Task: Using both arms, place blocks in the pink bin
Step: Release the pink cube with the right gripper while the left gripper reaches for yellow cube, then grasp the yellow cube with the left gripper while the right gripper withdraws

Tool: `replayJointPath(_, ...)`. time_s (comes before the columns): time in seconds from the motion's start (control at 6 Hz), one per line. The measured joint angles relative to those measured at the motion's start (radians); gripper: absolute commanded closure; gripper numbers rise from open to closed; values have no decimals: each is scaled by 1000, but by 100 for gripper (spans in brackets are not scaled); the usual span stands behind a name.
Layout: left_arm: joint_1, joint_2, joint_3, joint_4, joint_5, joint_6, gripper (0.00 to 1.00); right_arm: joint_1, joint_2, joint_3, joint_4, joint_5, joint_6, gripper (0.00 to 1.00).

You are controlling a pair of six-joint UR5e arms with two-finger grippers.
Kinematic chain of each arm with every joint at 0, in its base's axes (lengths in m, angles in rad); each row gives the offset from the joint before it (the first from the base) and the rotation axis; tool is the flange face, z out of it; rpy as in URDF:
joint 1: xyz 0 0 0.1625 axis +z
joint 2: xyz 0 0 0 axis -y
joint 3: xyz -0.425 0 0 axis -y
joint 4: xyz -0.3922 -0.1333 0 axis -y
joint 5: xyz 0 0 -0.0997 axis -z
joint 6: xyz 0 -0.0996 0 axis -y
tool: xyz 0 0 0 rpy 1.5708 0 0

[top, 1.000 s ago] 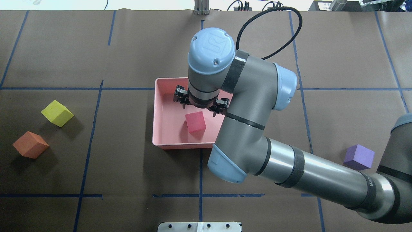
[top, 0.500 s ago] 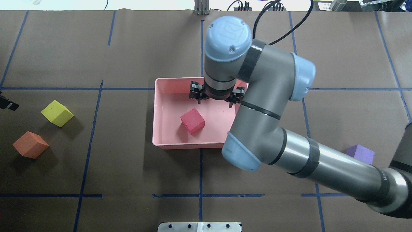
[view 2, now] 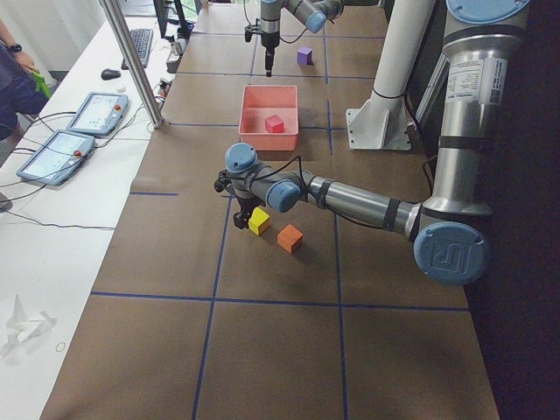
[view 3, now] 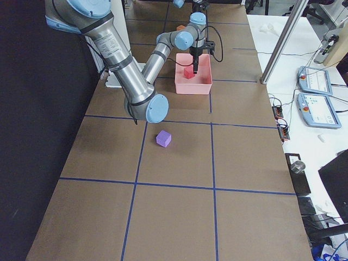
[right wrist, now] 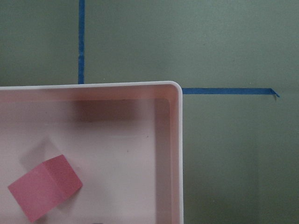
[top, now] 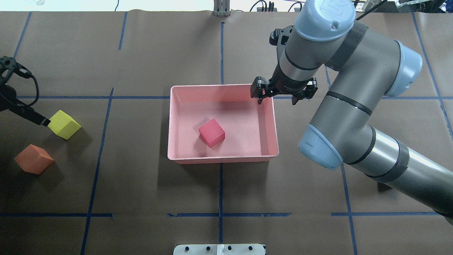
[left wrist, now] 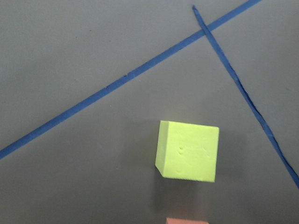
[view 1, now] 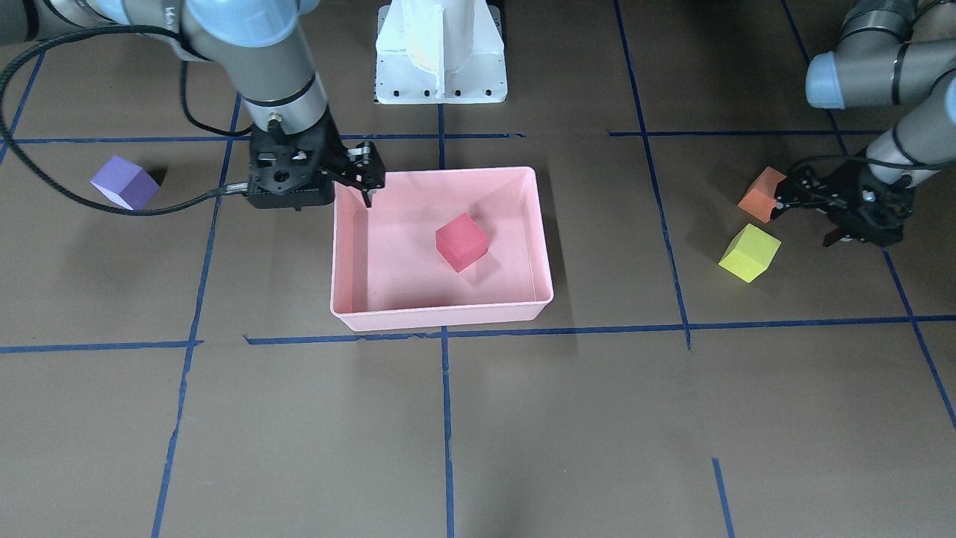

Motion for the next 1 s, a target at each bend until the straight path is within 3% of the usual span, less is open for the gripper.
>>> replayJointPath(0.67, 104, -44, 79, -51, 26, -65, 0, 16, -41, 19, 3, 7, -27, 0)
replayJointPath(1.0, 114, -73, 110, -50, 43, -69, 58, 16, -50, 20, 3, 6, -32, 0)
